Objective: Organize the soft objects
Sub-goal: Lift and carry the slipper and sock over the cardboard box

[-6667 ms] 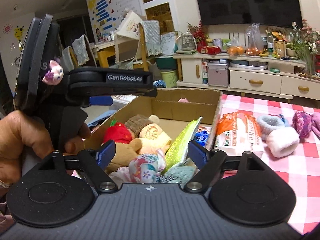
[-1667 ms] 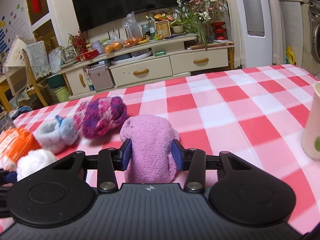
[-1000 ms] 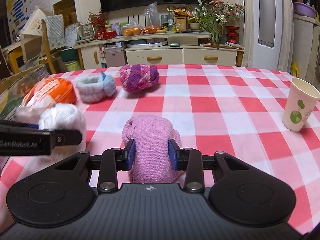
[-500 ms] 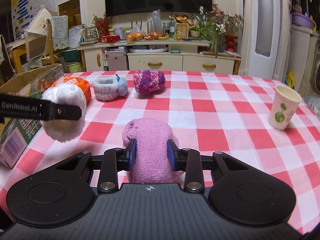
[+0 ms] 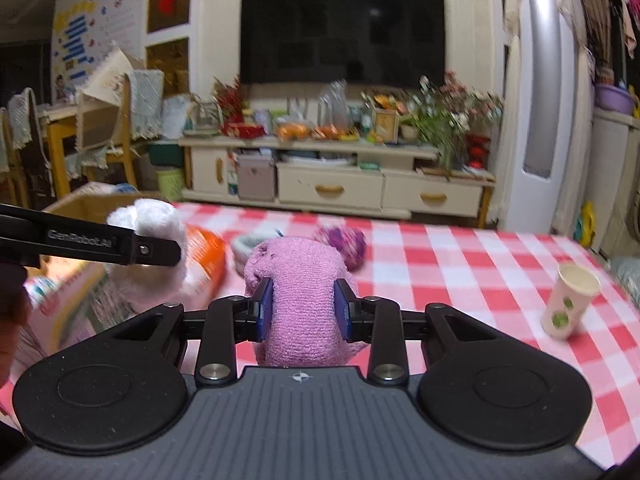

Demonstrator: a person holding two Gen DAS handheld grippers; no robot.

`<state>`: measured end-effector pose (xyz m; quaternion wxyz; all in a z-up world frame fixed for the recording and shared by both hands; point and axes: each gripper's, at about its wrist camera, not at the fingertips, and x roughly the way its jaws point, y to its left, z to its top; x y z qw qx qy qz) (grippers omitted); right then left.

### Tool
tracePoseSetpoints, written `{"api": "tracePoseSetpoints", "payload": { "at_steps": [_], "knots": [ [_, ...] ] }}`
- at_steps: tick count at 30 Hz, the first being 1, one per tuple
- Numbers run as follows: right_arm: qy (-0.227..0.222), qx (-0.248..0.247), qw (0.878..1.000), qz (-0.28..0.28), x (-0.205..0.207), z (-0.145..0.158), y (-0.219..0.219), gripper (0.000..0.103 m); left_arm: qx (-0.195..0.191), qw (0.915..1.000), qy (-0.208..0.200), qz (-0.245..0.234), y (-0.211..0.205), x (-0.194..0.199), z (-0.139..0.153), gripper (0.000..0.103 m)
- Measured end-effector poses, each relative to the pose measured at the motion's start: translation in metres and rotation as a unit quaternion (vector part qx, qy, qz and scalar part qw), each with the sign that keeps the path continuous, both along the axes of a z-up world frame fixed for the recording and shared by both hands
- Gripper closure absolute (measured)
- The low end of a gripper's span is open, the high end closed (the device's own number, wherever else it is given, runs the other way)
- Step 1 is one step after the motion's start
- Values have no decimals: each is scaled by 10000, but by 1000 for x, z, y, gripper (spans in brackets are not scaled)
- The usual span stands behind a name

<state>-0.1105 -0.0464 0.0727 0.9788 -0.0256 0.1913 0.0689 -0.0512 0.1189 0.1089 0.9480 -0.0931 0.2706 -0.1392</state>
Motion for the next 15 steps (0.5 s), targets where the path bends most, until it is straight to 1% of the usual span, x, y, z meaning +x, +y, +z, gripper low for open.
{"api": "tracePoseSetpoints", "payload": {
  "at_steps": [5, 9, 15],
  "knots": [
    [-259, 70, 9991, 340, 7, 24, 27, 64, -124, 9994, -204, 244, 26, 0, 18, 53],
    [-425, 155, 9967, 668, 20, 41, 52, 64, -174, 9977, -362, 553, 51, 2, 29, 52],
    [-498, 251, 9912, 1197, 50, 55, 93, 64, -279, 9929, -390, 1089, 93, 10, 32, 52]
  ]
}}
